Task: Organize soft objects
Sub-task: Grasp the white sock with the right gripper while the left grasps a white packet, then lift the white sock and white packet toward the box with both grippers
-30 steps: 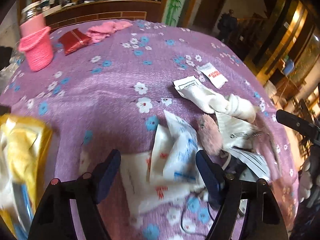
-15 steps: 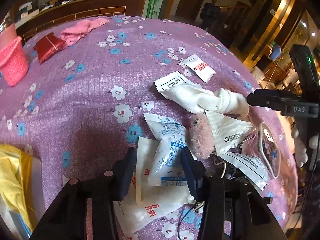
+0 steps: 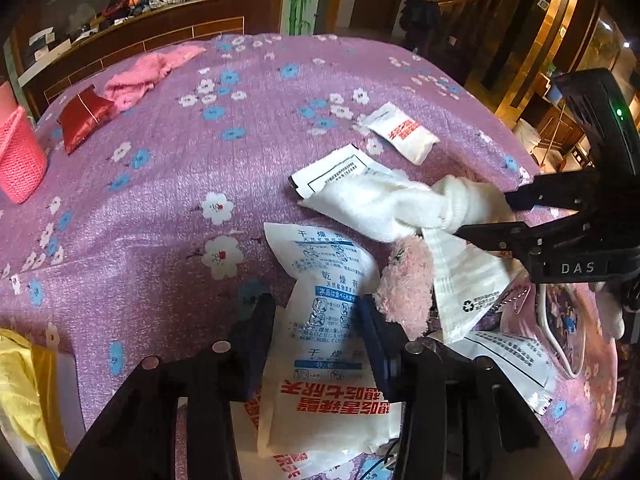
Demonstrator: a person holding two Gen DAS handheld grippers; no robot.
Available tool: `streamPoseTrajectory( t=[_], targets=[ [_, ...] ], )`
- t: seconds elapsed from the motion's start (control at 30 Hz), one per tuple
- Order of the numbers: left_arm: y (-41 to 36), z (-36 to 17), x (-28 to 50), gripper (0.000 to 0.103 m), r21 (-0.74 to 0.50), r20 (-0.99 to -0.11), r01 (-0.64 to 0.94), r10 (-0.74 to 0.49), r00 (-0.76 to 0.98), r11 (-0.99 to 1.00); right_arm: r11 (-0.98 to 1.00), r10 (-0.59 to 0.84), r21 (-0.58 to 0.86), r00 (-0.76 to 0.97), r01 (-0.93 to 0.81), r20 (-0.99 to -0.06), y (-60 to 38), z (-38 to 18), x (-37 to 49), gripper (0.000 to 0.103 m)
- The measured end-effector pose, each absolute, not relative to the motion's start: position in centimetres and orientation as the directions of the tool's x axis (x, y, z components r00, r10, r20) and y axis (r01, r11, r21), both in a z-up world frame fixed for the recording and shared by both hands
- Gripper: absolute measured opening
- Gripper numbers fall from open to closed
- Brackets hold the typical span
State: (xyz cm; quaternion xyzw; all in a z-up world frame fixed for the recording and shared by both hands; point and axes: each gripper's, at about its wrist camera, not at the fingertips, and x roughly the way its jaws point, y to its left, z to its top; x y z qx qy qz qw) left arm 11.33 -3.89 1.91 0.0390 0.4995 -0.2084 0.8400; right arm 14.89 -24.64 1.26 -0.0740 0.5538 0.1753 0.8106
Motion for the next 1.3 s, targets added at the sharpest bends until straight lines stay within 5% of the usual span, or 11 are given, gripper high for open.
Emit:
streamPoseTrajectory(
  t=[0.17, 0.2, 0.73, 0.83, 1.1, 1.2, 1.27, 1.3],
  targets=[
    [-2.7, 2.9, 11.0, 0.034, -0.161, -0.833, 0.362, -0.323, 0.449, 0.918, 0.939, 0.246, 0.119, 0.387, -0.324, -0.889, -26.0, 3.3, 14.1, 0.035],
    [-2.4, 3.2, 10.8, 0.033, -0.164, -0.828, 0.356, -0.324, 0.457, 0.920, 0.942, 0.250, 0.125, 0.401, -0.312, -0.881, -26.4, 3.8, 13.9, 0.028],
    [3.7, 10.0, 2.9, 0.020, -0.263, -0.697, 0.318, -0.407, 0.590, 0.911, 0.928, 0.357, 0.233, 0.510, -0.291, -0.782, -26.2, 10.9, 5.8, 0.028],
    [5.5, 11.2, 0.9, 0.009, -0.284, -0.668, 0.309, -0.418, 0.616, 0.908, 0.911, 0.392, 0.247, 0.510, -0.330, -0.766, -24.1, 12.0, 3.9, 0.028],
    [9.5, 11.5, -3.5, 0.009, -0.309, -0.654, 0.282, -0.418, 0.631, 0.908, 0.868, 0.456, 0.255, 0.483, -0.426, -0.747, -18.6, 12.7, -0.4, 0.028],
    [9.7, 10.3, -4.6, 0.018, -0.269, -0.687, 0.278, -0.386, 0.615, 0.922, 0.853, 0.484, 0.281, 0.466, -0.439, -0.741, -17.7, 12.1, -1.7, 0.028],
    [9.0, 8.7, -5.5, 0.046, -0.213, -0.740, 0.280, -0.342, 0.579, 0.936, 0.843, 0.503, 0.302, 0.450, -0.446, -0.738, -17.3, 11.4, -2.8, 0.028],
    [8.5, 7.7, -5.7, 0.050, -0.177, -0.766, 0.275, -0.308, 0.565, 0.945, 0.839, 0.509, 0.309, 0.444, -0.448, -0.738, -17.3, 11.1, -3.2, 0.028]
  ],
)
